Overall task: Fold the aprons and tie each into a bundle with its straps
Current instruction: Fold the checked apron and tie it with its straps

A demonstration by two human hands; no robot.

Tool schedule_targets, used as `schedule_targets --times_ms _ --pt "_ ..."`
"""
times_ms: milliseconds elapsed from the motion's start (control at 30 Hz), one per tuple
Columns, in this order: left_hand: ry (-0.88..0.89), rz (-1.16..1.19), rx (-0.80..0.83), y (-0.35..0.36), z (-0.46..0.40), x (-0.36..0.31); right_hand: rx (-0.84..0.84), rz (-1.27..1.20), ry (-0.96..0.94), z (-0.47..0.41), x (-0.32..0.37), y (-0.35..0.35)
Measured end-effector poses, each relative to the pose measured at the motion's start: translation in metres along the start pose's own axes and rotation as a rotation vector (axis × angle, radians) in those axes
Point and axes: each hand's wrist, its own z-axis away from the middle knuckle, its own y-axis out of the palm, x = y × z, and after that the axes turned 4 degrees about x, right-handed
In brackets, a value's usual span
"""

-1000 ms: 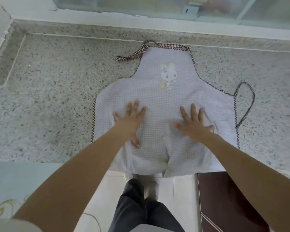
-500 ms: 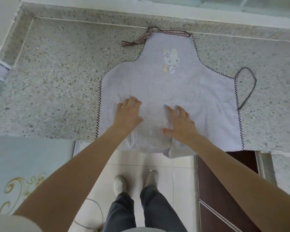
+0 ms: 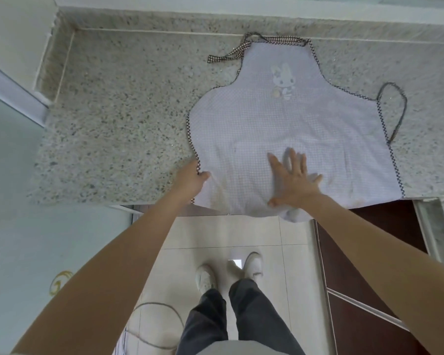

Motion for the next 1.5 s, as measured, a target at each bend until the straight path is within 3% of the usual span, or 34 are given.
schedule_targets --times_ms 100,200,267,433,500,567,700,800,933,1033,1167,1233,1367,1500 --pt "0.061 0.066 0.083 -0.004 0.011 -0.007 0.040 -0.153 -0.122 0.007 0.022 0.011" --pt "-0.013 0.280 0.340 -0.008 0.023 -0.022 0.089 -0.187 -0.091 0.007 0.029 0.019" --pt "-0.044 0.302 0.438 -0.006 0.026 -0.031 0.083 -0.246 -0.088 0.012 0.030 0.013" --pt "0.027 0.207 0.477 0.017 0.028 -0.067 -0.082 -1.036 -0.197 0.042 0.029 -0.021" --pt "0.064 0.176 0.496 0.031 0.031 -0.085 -0.074 -1.224 -0.215 0.054 0.027 -0.036" --pt "0.116 0.194 0.549 0.046 0.035 -0.104 -0.149 -1.229 -0.249 0.058 0.019 -0.046" --pt "0.111 0.266 0.638 0.069 0.034 -0.134 -0.352 -1.205 -0.145 0.054 -0.021 -0.058" --pt "0.168 0.190 0.551 0.087 0.026 -0.155 -0.410 -1.387 -0.069 0.059 -0.058 -0.068" --pt "0.321 -0.170 0.159 0.124 0.002 -0.175 -0.495 -1.561 0.006 0.057 -0.116 -0.077" --pt "0.359 -0.526 0.044 0.155 -0.023 -0.184 -0.574 -1.482 0.027 0.049 -0.166 -0.076" --pt "0.232 -0.729 0.123 0.196 -0.048 -0.189 -0.614 -1.257 -0.045 0.037 -0.222 -0.069" --pt "0.173 -0.751 0.162 0.211 -0.056 -0.188 -0.576 -1.214 -0.067 0.028 -0.244 -0.062" --pt "0.125 -0.924 0.171 0.225 -0.066 -0.182 -0.460 -1.021 0.069 0.007 -0.277 -0.046" --pt "0.033 -0.978 0.185 0.232 -0.064 -0.189 -0.280 -0.778 -0.009 -0.004 -0.292 -0.040"
